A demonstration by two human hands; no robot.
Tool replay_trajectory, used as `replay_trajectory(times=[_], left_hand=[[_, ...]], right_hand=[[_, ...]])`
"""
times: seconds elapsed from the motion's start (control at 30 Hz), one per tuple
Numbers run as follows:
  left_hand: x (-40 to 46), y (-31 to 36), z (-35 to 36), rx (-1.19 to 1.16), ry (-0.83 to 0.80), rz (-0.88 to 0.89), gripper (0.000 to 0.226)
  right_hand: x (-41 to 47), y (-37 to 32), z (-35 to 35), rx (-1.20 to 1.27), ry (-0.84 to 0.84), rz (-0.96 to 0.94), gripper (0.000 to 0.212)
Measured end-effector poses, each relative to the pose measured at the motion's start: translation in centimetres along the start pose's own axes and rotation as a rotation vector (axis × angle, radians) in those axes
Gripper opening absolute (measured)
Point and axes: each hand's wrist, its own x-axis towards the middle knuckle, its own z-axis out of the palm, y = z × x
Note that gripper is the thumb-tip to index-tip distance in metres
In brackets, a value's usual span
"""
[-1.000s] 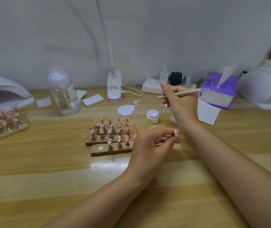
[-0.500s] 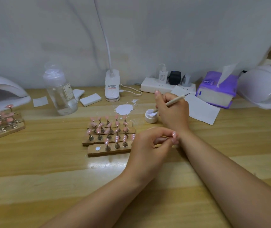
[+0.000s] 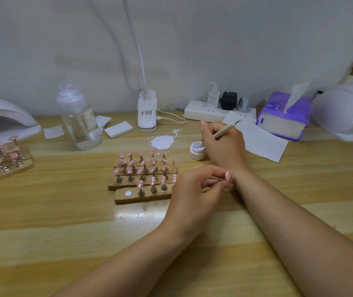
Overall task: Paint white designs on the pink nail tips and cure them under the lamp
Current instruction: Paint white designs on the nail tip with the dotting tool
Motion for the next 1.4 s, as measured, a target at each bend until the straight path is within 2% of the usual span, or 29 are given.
replay_trajectory(times=[0.3, 0.47, 0.63, 0.77, 0.83, 0.9, 0.97, 1.07, 1.13, 1.2, 1.27, 1.33, 1.4], left_hand=[[0.0, -0.1, 0.0, 0.006, 0.001, -0.001, 0.026], [0.1, 0.1, -0.1, 0.007, -0.003, -0.019, 0.015], [0.0, 0.3, 0.0, 0.008, 0.002, -0.057, 0.02], [0.0, 0.5, -0.1, -0.011, -0.013, -0.093, 0.023], [0.0, 0.5, -0.1, -0.019, -0.019, -0.087, 0.022], [-0.1, 0.4, -0.1, -0.011, -0.028, -0.084, 0.023], [-0.1, 0.4, 0.0, -0.006, -0.031, -0.083, 0.023], [-0.1, 0.1, -0.1, 0.04, -0.028, -0.054, 0.015], [0.0, -0.1, -0.1, 0.059, -0.032, -0.037, 0.009], [0.1, -0.2, -0.2, 0.066, -0.037, -0.038, 0.011], [0.1, -0.1, -0.3, 0.07, -0.052, -0.014, 0.022], [0.0, 0.0, -0.3, 0.075, -0.072, 0.011, 0.03], [0.0, 0.0, -0.3, 0.088, -0.072, 0.023, 0.029]], right_hand=[[-0.1, 0.0, 0.0, 0.025, -0.005, 0.023, 0.05], [0.0, -0.2, -0.2, 0.071, 0.01, 0.069, 0.049], [-0.2, -1.7, -1.4, 0.341, 0.041, 0.186, 0.04], [1.6, -5.6, -4.8, 0.656, 0.09, 0.231, 0.045], [1.8, -7.0, -6.5, 0.713, 0.016, 0.195, 0.038], [0.7, -7.1, -7.5, 0.701, -0.102, 0.187, 0.031], [-1.3, -5.8, -7.8, 0.653, -0.15, 0.254, 0.036], [-4.0, -3.7, -7.4, 0.678, -0.085, 0.427, 0.044], [-4.8, -2.9, -7.0, 0.718, -0.04, 0.465, 0.046], [-5.1, -2.8, -6.7, 0.781, -0.059, 0.455, 0.047], [-5.3, -2.8, -6.7, 0.82, -0.095, 0.424, 0.045], [-5.4, -2.7, -6.7, 0.799, -0.105, 0.386, 0.046], [-5.4, -2.5, -6.6, 0.741, -0.101, 0.351, 0.048]])
